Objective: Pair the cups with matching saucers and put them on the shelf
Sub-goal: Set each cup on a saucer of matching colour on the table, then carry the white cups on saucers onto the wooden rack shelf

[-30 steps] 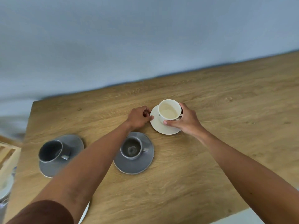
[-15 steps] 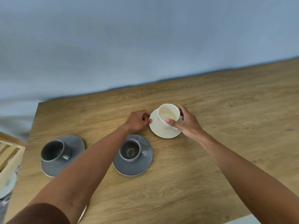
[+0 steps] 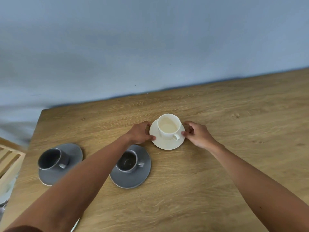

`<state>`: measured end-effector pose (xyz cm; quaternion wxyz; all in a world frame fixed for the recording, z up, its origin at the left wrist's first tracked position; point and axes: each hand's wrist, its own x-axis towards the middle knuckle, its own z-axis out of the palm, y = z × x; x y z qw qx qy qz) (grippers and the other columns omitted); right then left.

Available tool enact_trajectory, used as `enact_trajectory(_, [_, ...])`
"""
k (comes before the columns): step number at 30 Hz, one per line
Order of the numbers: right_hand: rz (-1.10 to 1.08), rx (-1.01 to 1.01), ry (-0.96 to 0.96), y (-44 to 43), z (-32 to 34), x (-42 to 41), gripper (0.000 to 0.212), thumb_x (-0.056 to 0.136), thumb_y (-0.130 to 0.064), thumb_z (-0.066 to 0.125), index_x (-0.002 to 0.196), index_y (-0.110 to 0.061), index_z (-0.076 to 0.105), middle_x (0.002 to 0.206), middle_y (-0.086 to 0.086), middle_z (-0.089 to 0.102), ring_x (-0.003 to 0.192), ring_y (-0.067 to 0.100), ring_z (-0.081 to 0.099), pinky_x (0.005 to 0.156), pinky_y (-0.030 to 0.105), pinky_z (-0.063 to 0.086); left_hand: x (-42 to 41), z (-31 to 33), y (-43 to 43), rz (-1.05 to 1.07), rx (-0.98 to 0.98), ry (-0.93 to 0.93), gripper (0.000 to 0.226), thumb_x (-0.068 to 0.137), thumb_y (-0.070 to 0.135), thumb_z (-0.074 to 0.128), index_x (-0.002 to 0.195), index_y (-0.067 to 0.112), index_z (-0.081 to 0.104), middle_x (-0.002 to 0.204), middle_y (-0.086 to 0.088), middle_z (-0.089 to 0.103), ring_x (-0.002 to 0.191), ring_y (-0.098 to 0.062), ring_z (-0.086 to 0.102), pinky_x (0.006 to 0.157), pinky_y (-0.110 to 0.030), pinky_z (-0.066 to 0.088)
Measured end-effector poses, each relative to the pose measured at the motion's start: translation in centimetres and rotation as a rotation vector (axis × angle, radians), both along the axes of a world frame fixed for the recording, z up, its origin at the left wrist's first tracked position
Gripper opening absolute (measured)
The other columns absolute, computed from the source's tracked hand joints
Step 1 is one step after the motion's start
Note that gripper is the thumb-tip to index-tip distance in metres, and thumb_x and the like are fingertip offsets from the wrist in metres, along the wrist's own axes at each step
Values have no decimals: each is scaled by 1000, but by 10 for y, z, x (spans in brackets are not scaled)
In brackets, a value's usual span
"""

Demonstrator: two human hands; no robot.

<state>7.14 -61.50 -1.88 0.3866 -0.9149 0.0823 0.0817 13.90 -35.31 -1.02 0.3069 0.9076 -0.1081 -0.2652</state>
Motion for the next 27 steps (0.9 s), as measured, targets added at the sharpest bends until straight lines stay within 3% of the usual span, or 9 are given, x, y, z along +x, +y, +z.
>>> enact_trajectory(2, [35,-9,-10,3,-3,3,46,84,-25,75,128,-19,62,83,-2,66,76,15,61,74,26,48,-2,0,-4,27,3,-8,65,74,33,82,129,21,52,91,5,58,101,-21,60,87,-30,47])
enact_trajectory(4, [46,3,-14,5,-7,6,44,81,-23,78,123,-21,64,84,0,68,75,18,63,75,35,54,-3,0,-8,51,7,-15,63,74,31,82,128,20,52,97,2,59,103,-22,59,84,-29,44])
enact_trajectory(7, [14,74,5,6,-9,9,43,79,-18,79,119,-21,65,82,2,68,60,15,61,68,43,59,-3,1,-13,72,17,-36,60,75,30,81,126,17,54,108,-6,65,108,-27,59,91,-34,46])
enact_trajectory(10, [-31,137,20,7,-9,10,47,80,-13,79,123,-20,61,75,0,63,45,10,57,56,34,59,-2,1,-15,98,12,-37,58,77,28,79,128,16,53,116,-9,65,111,-28,58,97,-39,46])
enact_trajectory(12, [-51,165,16,7,-8,11,53,81,-12,79,129,-17,59,74,-3,62,41,7,55,50,24,54,-1,0,-15,129,-25,-22,57,78,25,79,129,17,54,115,-7,66,107,-24,59,93,-34,46])
enact_trajectory(15, [-60,214,8,9,-5,13,56,82,-11,78,133,-19,58,80,-5,61,50,10,57,53,26,56,1,-2,-14,178,-90,-12,57,78,21,78,130,20,55,97,0,63,92,-17,57,84,-26,43])
enact_trajectory(19, [-55,277,-12,13,3,19,58,83,-10,77,136,-22,56,83,-3,60,65,16,61,62,39,61,4,1,-11,247,-178,6,58,77,16,77,130,25,57,84,8,61,87,-20,65,87,-30,53])
enact_trajectory(23, [-47,314,-31,18,18,28,60,84,-7,75,139,-20,54,81,-1,58,66,14,59,61,35,59,8,15,-4,307,-297,46,58,81,10,74,132,26,54,87,2,63,84,-15,64,71,-22,53])
enact_trajectory(27, [-28,347,-45,26,41,42,61,84,-7,75,140,-18,52,81,1,59,66,16,60,65,38,60,7,35,9,355,-392,58,59,81,6,72,136,21,53,87,-4,61,82,-14,61,73,-20,49])
